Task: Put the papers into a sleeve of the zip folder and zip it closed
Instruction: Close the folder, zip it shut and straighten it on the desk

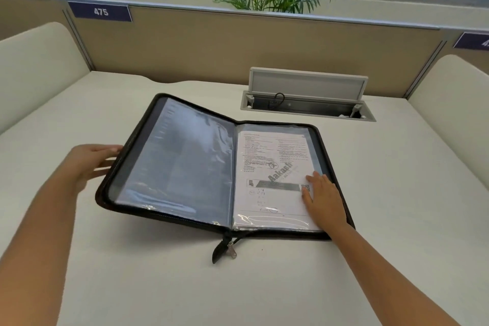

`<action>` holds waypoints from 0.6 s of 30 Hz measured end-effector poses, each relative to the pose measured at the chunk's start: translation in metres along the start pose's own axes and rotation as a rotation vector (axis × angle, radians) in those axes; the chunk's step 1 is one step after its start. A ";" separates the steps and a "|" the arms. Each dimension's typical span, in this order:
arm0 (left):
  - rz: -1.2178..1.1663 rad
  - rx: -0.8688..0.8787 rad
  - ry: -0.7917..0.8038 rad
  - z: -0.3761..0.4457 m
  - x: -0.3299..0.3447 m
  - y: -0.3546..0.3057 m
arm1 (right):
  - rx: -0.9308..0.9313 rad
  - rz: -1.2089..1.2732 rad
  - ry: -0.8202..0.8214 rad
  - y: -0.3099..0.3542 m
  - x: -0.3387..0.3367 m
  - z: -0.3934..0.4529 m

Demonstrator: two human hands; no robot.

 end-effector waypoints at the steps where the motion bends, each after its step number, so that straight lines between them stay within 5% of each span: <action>1: -0.022 0.036 0.045 -0.004 -0.002 -0.010 | 0.000 -0.014 0.008 0.000 0.000 0.001; 11: -0.306 0.391 0.301 -0.064 0.081 -0.079 | 0.035 0.065 0.095 -0.002 -0.004 0.005; 18: -0.265 0.290 0.523 -0.077 0.157 -0.043 | 0.122 0.373 -0.065 0.015 -0.019 0.005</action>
Point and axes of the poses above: each hand's wrist, its own z-axis towards the middle knuckle, its own x-axis out of the palm, y = z × x, the point moved 3 cm from there along z, towards the middle knuckle, and after that the axes turned 2 degrees about z, right-handed, at the moved point
